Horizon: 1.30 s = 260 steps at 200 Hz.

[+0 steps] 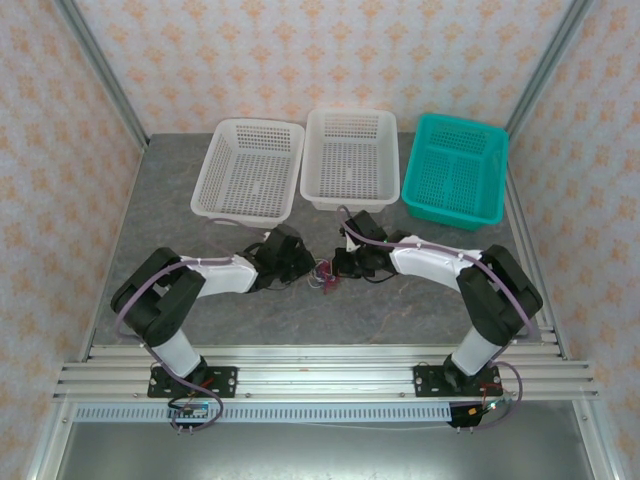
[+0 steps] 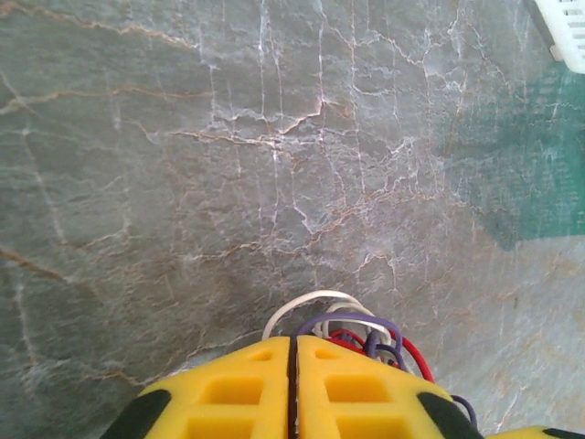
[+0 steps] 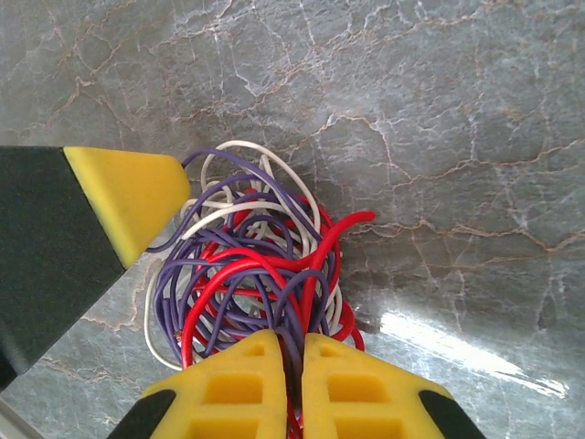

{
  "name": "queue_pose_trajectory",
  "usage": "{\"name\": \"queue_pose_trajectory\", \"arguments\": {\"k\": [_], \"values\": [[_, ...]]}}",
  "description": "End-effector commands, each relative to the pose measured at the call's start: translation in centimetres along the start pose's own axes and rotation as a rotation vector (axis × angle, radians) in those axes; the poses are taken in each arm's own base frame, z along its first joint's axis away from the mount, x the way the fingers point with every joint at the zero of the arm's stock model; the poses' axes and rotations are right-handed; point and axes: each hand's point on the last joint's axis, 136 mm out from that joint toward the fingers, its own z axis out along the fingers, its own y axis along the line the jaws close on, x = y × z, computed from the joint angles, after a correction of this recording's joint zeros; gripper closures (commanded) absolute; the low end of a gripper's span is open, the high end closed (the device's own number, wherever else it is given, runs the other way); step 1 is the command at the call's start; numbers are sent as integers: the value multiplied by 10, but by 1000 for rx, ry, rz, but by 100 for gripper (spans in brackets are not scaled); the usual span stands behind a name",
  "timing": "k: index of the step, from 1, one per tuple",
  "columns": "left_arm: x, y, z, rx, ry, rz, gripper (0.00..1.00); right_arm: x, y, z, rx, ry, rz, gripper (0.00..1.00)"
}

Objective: Untangle the cables

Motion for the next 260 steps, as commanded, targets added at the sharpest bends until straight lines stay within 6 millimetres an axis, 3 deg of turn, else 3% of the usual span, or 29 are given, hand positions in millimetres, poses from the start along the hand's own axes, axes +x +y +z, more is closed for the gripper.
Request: {"name": "queue_pose_trajectory", "arguments": {"k": [1,17,53,73,89,106,114,135,153,178,188,224,260], "values": [[-15,-4,-19,-41,-71,52,100,4,-27,3,135,-3,13,93],[-21,4,-33,-97,-111,92,100,-6,-52,-7,269,-86,57,100],[-42,32,-74,-237,-210,146,100,-18,-108,-43,441,-240,207,100],[-45,42,-89,-248,-237,153,100,-19,-127,-57,489,-282,243,96],[-41,35,-90,-204,-215,190,100,-22,-116,-59,440,-279,195,87],[-34,26,-86,-168,-174,224,100,-29,-90,-62,352,-269,135,64],[-33,23,-84,-162,-167,238,100,-35,-77,-70,358,-298,78,54],[-31,20,-83,-162,-165,246,100,-47,-43,-89,407,-387,-114,40],[-32,20,-84,-165,-168,247,100,-49,-12,-88,390,-408,-267,35],[-33,20,-86,-171,-177,244,100,-40,18,-60,393,-340,-418,34],[-34,21,-88,-177,-184,236,100,-40,16,-49,443,-310,-424,33],[-39,33,-101,-230,-228,206,100,-48,-30,-28,763,-276,-370,32],[-56,57,-132,-342,-345,164,100,-30,-63,-10,762,-236,-272,39]]}}
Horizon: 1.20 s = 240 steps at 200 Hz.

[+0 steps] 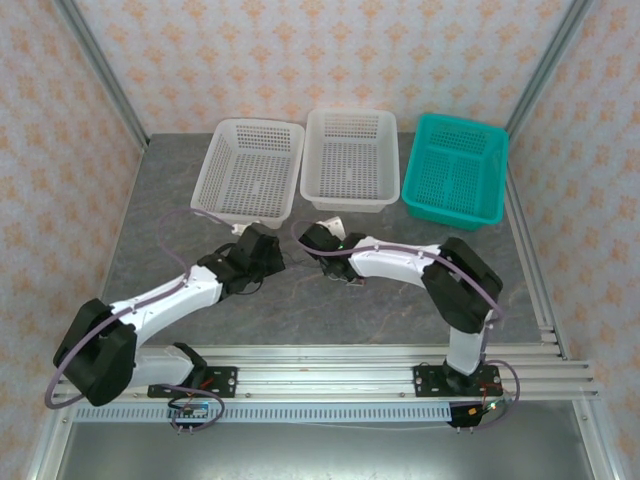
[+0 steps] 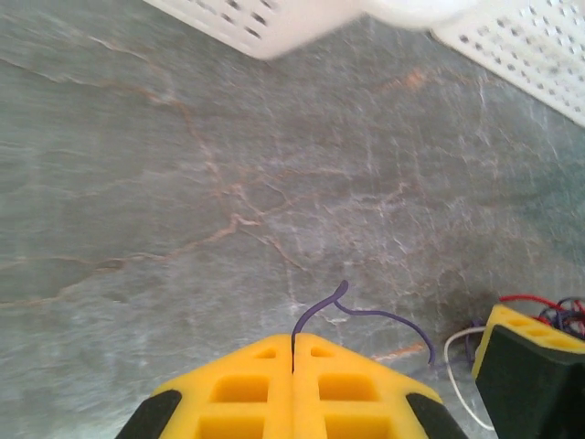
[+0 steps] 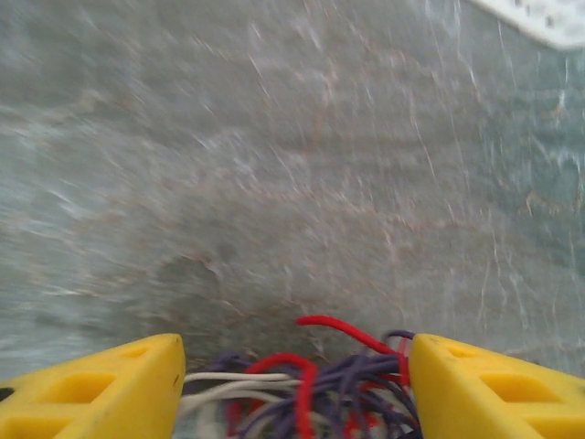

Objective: Untangle the cables

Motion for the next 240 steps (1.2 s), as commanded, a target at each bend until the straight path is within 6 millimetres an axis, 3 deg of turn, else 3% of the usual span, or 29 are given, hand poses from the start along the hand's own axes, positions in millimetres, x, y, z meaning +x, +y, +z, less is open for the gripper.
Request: {"name": "queue_pose_trajectory", "arguments": {"k": [1,31,66,89,112,129,143,155,177,197,213,240], "values": [[-14,36,-18,-144,-93,-28,100,19,-29,8,88,39,74,40],[-27,74,-35,-198,-145,-126,100,50,-74,30,162,106,241,47],[-37,116,-63,-245,-222,-216,100,77,-130,35,230,102,444,52],[-37,126,-73,-239,-251,-239,100,71,-137,30,165,76,526,52],[-34,115,-67,-177,-223,-238,100,47,-121,16,45,45,500,46],[-33,109,-62,-162,-193,-219,100,18,-102,-9,-81,-41,445,36],[-33,104,-57,-150,-171,-206,100,-4,-66,-39,-259,-141,325,31],[-34,102,-55,-152,-163,-199,100,-9,-27,-65,-429,-191,208,29],[-38,103,-56,-169,-172,-196,100,11,36,-106,-618,-181,-56,25],[-40,103,-56,-176,-177,-193,100,44,73,-121,-626,-114,-273,12],[-41,103,-56,-181,-177,-189,100,64,88,-114,-570,-44,-374,6],[-44,105,-57,-206,-182,-186,100,77,83,-82,-392,17,-386,4]]}}
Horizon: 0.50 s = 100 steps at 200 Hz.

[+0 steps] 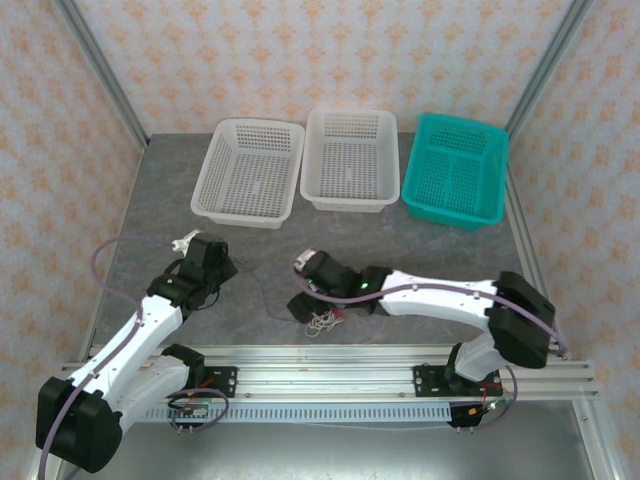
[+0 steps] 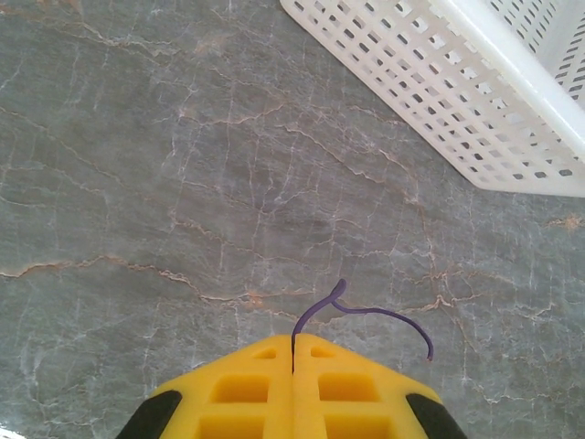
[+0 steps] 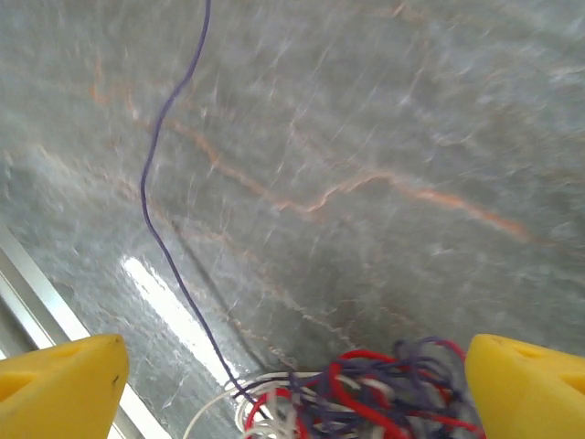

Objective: Untangle the cables

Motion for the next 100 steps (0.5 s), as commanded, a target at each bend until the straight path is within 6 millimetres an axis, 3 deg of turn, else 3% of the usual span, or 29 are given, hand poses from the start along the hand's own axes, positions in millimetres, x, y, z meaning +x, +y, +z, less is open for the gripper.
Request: {"name": "queue_pose_trajectory", "arguments": {"k": [1,34,56,75,86,100], "values": [[-15,-2,-6,-22,-46,14,100,38,-32,18,191,162,-41,4],[-32,18,-16,-140,-113,26,100,50,-65,22,378,167,29,22],[-46,32,-21,-188,-151,-8,100,64,-87,22,433,185,107,39],[-57,47,-22,-222,-170,-72,100,72,-120,15,507,182,245,59],[-62,61,-23,-258,-178,-121,100,76,-145,5,582,166,342,60],[-67,78,-26,-294,-191,-182,100,85,-183,-17,730,127,472,52]]}}
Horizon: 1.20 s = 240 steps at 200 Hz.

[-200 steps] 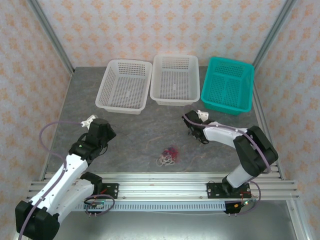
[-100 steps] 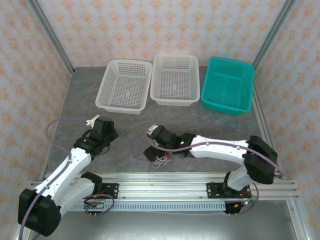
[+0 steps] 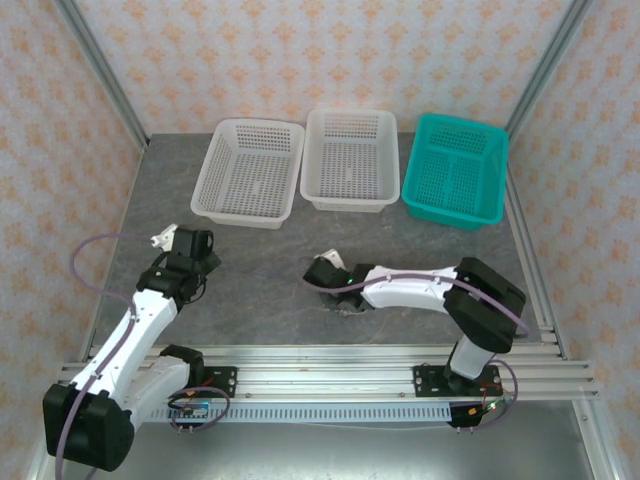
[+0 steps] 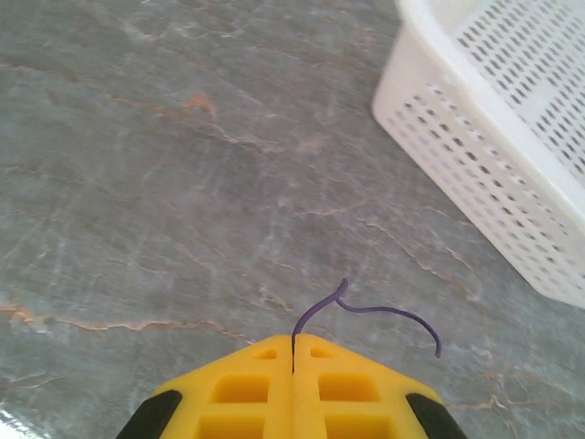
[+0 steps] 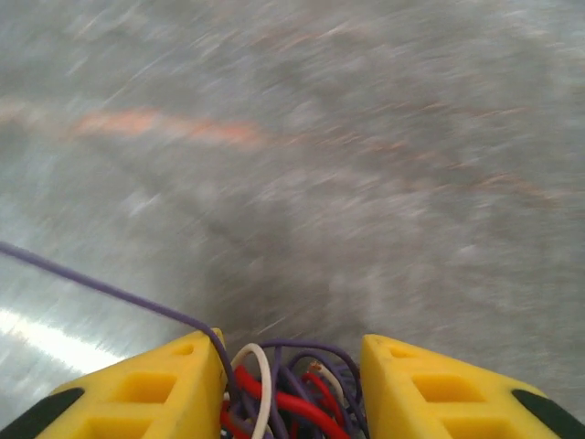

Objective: Untangle the cables

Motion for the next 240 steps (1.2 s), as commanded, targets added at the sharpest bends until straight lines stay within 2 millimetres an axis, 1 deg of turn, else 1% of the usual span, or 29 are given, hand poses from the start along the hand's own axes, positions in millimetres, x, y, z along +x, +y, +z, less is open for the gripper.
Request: {"name": "queue_pose_trajectory", "arguments": {"k": [1,15,24,34,40,49,66,79,87,94,105,109,116,124,127,139,144,152,164,169,175,186,195,202,216,220,226,240], "values": [[-28,37,-8,-126,-86,-90,100,20,-98,-3,328,19,227,52],[-31,50,-7,-147,-92,-144,100,23,-132,-7,393,-6,353,52],[-29,51,-4,-127,-82,-161,100,29,-146,-7,391,-10,422,52],[-25,47,-1,-96,-65,-166,100,31,-151,-7,359,-20,472,56],[-22,38,3,-48,-43,-152,100,26,-148,-7,320,-42,477,60],[-14,19,10,57,3,-131,100,19,-138,-7,247,-62,453,67],[3,-15,17,225,80,-76,100,2,-116,-9,105,-92,408,88],[14,-28,16,256,99,-6,100,-11,-105,-12,37,-114,387,94],[21,-35,15,266,101,45,100,-17,-101,-14,15,-123,377,96],[26,-37,15,261,102,75,98,-21,-98,-15,-2,-124,365,96],[30,-35,16,235,104,89,89,-27,-92,-19,-33,-130,341,96],[31,-34,17,223,105,89,83,-28,-91,-20,-43,-132,334,94],[32,-28,18,192,106,87,67,-31,-90,-22,-52,-137,326,91],[31,-23,18,159,101,91,51,-32,-89,-24,-55,-137,317,83],[30,-21,17,150,98,95,47,-32,-88,-25,-60,-137,313,79],[26,-23,10,154,81,128,35,-32,-83,-26,-89,-125,294,71],[24,-29,5,179,70,149,32,-32,-80,-26,-107,-118,287,67],[22,-43,-5,243,48,194,29,-31,-73,-26,-137,-100,273,64],[25,-75,-27,381,20,288,28,-29,-69,-24,-151,-79,261,62],[29,-90,-38,452,11,360,28,-29,-69,-23,-147,-73,261,61],[37,-109,-52,540,13,434,28,-29,-70,-22,-140,-68,260,61],[56,-138,-73,669,13,587,28,-30,-71,-20,-128,-64,259,61],[80,-157,-90,758,9,757,28,-31,-71,-20,-125,-67,256,61],[99,-166,-99,797,-8,902,28,-32,-72,-19,-121,-68,254,61],[135,-177,-106,828,-43,1164,26,-34,-74,-20,-112,-72,258,61],[147,-179,-107,852,-47,1229,22,-34,-74,-21,-110,-72,260,61],[161,-183,-106,881,-66,1291,20,-34,-75,-21,-107,-73,261,61],[190,-192,-99,937,-103,1407,19,-35,-76,-24,-101,-75,265,61]]}}
